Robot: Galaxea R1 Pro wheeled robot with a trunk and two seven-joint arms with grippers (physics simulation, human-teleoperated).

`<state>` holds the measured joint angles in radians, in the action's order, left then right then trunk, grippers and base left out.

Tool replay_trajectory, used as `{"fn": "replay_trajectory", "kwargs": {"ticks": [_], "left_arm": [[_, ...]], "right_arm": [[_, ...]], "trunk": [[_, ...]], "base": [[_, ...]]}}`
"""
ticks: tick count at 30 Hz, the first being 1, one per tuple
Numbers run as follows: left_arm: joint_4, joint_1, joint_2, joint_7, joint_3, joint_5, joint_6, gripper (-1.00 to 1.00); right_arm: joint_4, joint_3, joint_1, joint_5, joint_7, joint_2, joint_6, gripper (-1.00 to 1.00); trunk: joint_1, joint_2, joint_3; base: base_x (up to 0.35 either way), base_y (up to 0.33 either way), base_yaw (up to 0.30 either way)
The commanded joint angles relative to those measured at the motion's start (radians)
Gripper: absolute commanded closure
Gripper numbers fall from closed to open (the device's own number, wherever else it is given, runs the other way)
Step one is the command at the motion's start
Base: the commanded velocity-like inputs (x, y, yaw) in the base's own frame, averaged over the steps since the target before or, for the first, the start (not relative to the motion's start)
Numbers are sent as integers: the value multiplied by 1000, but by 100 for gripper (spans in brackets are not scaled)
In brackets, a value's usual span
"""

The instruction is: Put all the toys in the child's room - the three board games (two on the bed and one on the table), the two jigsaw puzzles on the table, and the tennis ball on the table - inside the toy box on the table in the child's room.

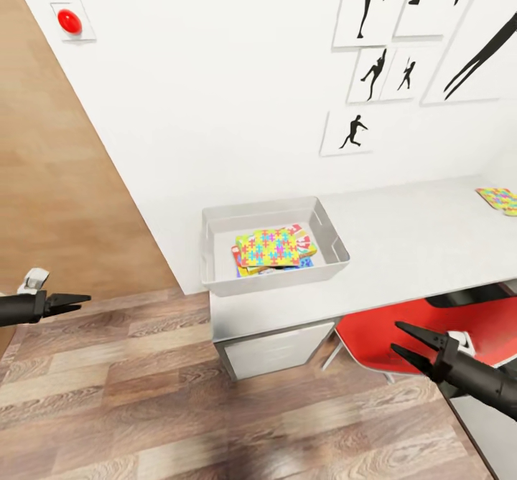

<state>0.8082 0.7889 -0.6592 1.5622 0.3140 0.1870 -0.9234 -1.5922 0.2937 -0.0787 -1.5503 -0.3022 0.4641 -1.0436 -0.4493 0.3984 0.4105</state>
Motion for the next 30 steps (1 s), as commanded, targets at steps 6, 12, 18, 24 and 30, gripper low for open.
{"fn": "replay_trajectory", "kwargs": {"ticks": [6, 12, 18, 24, 30], "left_arm": [[-68, -44, 3, 9, 34, 9, 66, -100], [-140, -59, 7, 9, 45, 9, 142, -100], [-181, -65, 17, 9, 46, 11, 177, -100], [-242, -71, 42, 9, 51, 12, 260, -100], [-254, -72, 46, 9, 51, 10, 286, -100]], "right_arm": [[0, 2, 28, 162, -53, -103, -4, -100], [0, -5, 36, 296, -123, -196, 12, -100], [0, -37, 39, 383, -217, -234, 94, -100], [0, -92, 39, 511, -260, -233, 172, -100], [0, -103, 38, 556, -313, -236, 198, -100]], "trunk": [[-1, 2, -9], [-1, 2, -18], [-1, 2, -28], [-1, 2, -38], [-1, 2, -48]], "base": [[0, 0, 0], [0, 0, 0], [0, 0, 2], [0, 0, 42], [0, -40, 74]]}}
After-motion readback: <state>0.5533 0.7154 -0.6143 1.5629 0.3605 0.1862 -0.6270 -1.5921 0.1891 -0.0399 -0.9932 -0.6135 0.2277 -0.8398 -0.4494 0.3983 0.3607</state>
